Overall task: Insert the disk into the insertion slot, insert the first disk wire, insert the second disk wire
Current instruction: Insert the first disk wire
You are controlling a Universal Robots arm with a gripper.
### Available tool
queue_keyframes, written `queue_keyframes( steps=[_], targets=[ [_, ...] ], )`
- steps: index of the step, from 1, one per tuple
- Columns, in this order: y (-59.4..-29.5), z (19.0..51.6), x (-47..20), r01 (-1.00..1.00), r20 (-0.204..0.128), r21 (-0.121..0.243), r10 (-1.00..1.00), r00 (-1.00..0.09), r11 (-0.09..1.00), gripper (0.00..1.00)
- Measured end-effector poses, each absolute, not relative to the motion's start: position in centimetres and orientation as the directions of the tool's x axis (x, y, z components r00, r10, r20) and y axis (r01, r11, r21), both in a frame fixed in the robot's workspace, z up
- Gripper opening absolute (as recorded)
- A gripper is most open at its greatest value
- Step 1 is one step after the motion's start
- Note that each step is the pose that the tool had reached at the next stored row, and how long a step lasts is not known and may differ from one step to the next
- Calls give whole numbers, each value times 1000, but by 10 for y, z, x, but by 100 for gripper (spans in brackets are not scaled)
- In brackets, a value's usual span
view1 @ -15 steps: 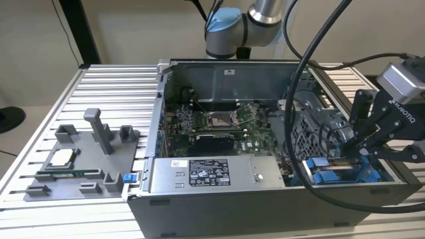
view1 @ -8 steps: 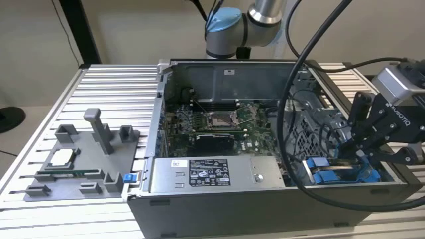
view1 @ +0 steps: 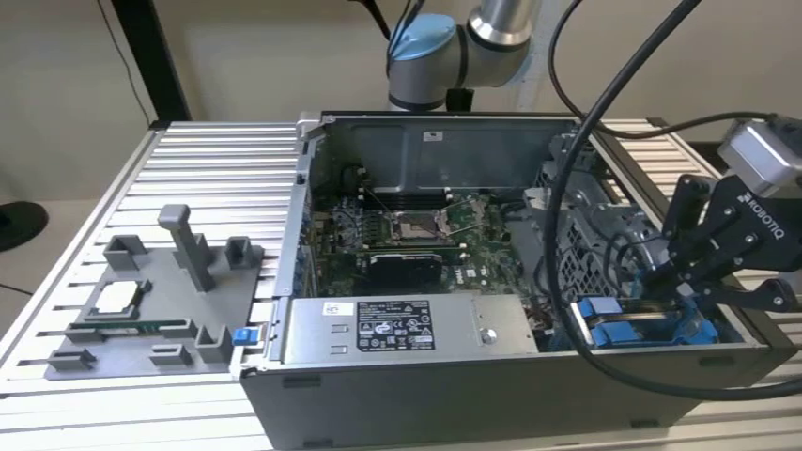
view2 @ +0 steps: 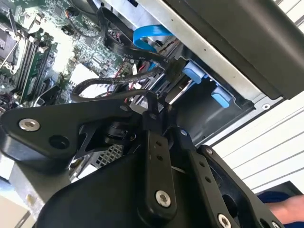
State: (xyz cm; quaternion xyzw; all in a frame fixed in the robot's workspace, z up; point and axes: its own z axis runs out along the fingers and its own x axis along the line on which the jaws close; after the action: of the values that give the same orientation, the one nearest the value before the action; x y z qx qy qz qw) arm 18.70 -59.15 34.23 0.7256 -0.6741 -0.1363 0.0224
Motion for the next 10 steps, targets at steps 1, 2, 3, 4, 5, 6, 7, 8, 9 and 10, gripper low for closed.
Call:
queue_keyframes(
  steps=[1, 2, 3, 4, 5, 6, 7, 8, 9, 10],
  targets=[
    [-592, 342, 189, -971, -168, 222, -984, 53, -90, 0],
    [-592, 342, 190, -970, -168, 227, -984, 52, -90, 0],
    [-592, 341, 192, -969, -168, 232, -984, 51, -90, 0],
    [-592, 341, 193, -967, -169, 236, -984, 50, -90, 0],
    [-592, 341, 193, -966, -169, 241, -984, 49, -90, 0],
    [-592, 340, 194, -965, -169, 245, -984, 49, -90, 0],
    [-592, 340, 195, -964, -169, 249, -984, 47, -89, 0],
    [-592, 340, 195, -963, -170, 253, -984, 46, -89, 0],
    [-591, 339, 196, -963, -170, 256, -985, 44, -87, 0],
    [-592, 339, 195, -962, -170, 259, -985, 41, -84, 0]
  ],
)
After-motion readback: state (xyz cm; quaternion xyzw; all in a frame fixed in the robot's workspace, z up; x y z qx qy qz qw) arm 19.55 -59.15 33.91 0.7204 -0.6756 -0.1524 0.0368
